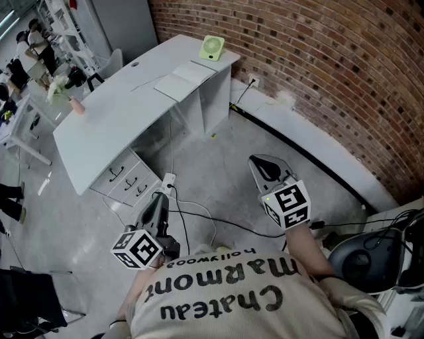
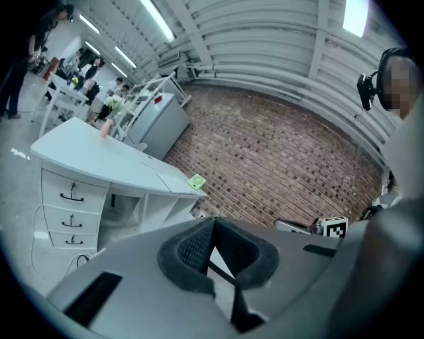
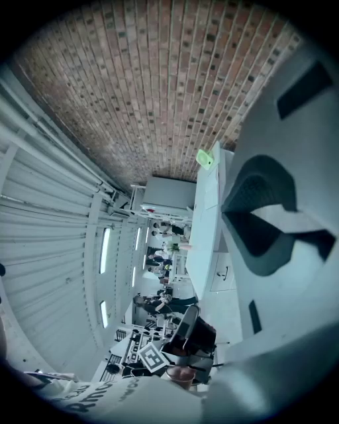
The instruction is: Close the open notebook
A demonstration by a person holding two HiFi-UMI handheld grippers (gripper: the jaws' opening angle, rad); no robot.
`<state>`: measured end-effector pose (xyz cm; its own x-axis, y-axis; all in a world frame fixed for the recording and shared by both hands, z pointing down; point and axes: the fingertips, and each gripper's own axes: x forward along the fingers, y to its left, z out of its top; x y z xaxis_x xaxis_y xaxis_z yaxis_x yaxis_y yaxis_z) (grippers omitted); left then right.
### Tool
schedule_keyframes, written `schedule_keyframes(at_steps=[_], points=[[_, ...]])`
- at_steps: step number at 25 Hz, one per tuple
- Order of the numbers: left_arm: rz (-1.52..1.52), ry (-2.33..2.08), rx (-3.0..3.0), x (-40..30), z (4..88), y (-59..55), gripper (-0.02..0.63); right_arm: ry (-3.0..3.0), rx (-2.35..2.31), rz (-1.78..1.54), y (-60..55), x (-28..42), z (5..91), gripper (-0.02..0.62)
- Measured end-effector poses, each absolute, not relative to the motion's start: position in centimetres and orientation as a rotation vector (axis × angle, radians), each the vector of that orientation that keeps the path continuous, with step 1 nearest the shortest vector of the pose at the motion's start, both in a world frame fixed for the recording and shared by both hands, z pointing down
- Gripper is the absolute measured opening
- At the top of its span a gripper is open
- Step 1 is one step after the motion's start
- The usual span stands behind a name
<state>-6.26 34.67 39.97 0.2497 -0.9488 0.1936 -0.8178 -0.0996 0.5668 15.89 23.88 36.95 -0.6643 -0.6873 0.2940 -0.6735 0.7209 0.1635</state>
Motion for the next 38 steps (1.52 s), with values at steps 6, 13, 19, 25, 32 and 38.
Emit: schedule_keyframes(at_steps=[6,13,19,25,32,38], points=[[-0.293,-1.609,1.954,-5.6,39.7,34.1,0.002,-2.606,1.040,-0.056,23.8,16.5,36.6,0.003],[-0.274,-1.623,1.950,-5.7,39.6,33.1,0.002,-2.625,1.021,0.054,22.9,16.8,38.0,0.003],[-0.246,-1.613,1.930,-7.2,40.9,31.1,0.002,-2.621,0.992,0.119,20.5,14.6,40.2,0.003],[-0.282,-1.575,1.887,-10.5,42.7,25.5,0.002,-2.582,0.987,0.152,15.4,11.5,42.0,0.003],[-0.293,-1.540,1.918,-14.6,41.6,16.5,0.002,-2.592,1.017,0.183,7.7,7.1,41.2,0.003],[-0.301,-1.521,1.966,-18.0,40.0,10.2,0.002,-2.617,1.064,0.208,1.7,3.7,39.5,0.003]])
